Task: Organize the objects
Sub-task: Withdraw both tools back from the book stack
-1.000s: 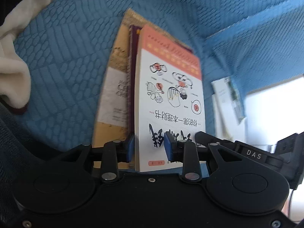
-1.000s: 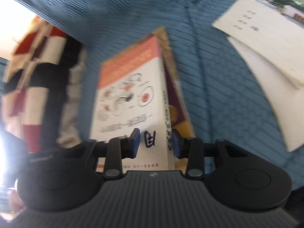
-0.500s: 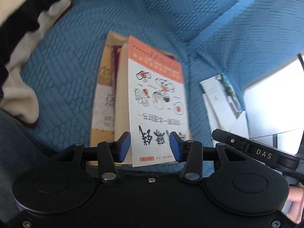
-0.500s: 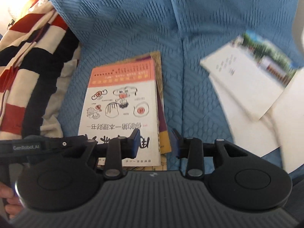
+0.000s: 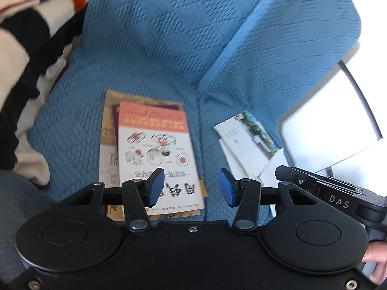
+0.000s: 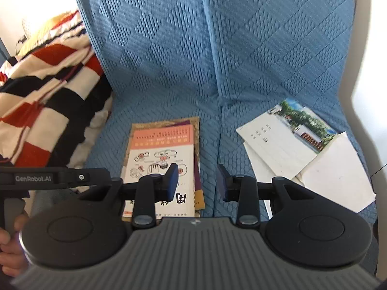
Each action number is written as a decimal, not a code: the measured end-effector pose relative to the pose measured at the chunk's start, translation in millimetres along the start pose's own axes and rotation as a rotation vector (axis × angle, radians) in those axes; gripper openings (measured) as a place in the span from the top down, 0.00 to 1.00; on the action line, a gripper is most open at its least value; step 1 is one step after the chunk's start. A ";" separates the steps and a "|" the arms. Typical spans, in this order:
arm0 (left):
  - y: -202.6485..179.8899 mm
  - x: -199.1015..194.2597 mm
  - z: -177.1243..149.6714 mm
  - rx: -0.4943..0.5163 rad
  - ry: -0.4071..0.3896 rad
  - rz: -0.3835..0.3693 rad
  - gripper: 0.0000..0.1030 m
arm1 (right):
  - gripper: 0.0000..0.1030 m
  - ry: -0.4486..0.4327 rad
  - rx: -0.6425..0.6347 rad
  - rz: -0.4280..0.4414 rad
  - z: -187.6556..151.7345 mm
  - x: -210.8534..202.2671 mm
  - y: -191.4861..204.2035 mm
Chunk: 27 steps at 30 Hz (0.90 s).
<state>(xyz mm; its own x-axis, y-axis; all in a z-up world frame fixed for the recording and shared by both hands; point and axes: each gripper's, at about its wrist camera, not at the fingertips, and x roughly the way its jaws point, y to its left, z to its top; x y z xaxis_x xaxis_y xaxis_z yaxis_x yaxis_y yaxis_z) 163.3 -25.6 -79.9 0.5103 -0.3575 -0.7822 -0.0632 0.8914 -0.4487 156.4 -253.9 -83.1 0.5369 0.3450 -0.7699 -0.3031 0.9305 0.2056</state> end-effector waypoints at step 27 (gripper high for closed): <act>-104.5 -90.0 -70.6 0.244 -0.152 -0.110 0.44 | 0.64 -0.193 0.059 -0.073 -68.5 -130.8 -3.2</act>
<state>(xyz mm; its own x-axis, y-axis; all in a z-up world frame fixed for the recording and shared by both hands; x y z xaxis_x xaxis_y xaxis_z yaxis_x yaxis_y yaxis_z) 63.4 -106.2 6.9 0.6262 -0.4264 -0.6527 0.1981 0.8967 -0.3957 33.2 -310.5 -24.4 0.6981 0.2881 -0.6554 -0.2142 0.9576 0.1928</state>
